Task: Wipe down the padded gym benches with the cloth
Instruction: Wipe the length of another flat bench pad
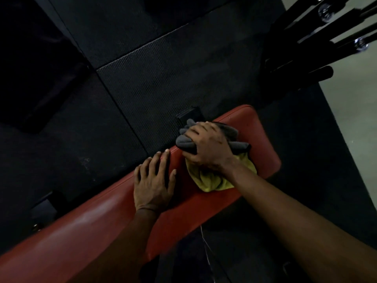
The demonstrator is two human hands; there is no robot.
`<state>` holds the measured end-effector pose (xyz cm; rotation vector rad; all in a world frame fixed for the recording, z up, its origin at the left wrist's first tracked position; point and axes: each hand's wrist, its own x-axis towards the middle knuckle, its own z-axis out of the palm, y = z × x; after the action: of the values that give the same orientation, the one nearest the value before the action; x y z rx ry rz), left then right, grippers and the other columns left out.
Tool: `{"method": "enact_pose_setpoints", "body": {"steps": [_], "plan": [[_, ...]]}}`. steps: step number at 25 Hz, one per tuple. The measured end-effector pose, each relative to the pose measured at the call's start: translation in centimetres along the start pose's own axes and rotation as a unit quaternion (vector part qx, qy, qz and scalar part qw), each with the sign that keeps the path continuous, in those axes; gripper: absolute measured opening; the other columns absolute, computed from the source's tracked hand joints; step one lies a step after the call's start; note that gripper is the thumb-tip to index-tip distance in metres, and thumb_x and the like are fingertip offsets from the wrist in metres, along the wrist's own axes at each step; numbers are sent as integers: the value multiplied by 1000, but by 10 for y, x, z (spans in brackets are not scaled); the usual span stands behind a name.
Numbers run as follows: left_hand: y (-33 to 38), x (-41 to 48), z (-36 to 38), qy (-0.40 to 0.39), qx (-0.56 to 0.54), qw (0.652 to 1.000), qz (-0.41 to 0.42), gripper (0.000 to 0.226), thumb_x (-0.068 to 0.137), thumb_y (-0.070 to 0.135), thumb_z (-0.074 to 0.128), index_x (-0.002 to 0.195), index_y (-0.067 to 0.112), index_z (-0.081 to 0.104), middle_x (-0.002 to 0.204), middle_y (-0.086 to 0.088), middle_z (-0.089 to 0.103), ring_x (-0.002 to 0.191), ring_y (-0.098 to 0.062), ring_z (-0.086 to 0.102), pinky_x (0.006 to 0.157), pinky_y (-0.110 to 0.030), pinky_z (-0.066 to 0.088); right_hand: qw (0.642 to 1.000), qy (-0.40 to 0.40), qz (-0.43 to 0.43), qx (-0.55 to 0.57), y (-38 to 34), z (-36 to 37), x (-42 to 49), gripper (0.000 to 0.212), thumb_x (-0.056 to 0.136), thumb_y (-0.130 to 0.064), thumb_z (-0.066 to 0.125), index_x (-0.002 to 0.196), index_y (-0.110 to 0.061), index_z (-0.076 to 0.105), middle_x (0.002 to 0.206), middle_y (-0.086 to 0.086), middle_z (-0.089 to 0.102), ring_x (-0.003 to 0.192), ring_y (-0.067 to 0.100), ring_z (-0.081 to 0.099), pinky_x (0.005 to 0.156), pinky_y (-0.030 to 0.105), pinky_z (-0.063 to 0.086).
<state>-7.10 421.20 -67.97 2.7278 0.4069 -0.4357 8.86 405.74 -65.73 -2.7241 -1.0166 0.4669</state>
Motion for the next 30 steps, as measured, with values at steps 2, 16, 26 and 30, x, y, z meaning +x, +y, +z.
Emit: {"method": "enact_pose_setpoints", "body": {"steps": [2,16,26,30], "plan": [[5,2,-1,-4,0,1000,-6,61,99,55,31,154,27,34,148,-4,48,133,-28,39,109,-49,28,1000,27,5,4,25,-7,5,58,78,-58,50,111,-15,69,106,7,68,105,33,63,98,45,44],[52,31,-5,-28,-35,998,-45,58,103,50,21,156,27,27,155,-1,41,145,-24,30,116,-49,24,975,98,196,47,65,-7,-18,56,88,-51,52,133,-18,61,140,4,56,142,31,42,117,49,34],[87,58,-14,-77,-59,995,-27,61,106,50,23,159,21,20,161,-6,30,147,-26,25,119,-49,17,935,176,290,108,71,3,-64,60,89,-44,59,145,-21,54,153,1,46,147,30,34,117,48,34],[108,78,0,-31,-4,999,31,59,106,48,27,155,16,30,150,-10,46,133,-29,43,109,-48,32,919,199,324,106,71,4,-62,58,89,-44,60,142,-20,58,151,2,49,144,31,40,115,48,37]]}}
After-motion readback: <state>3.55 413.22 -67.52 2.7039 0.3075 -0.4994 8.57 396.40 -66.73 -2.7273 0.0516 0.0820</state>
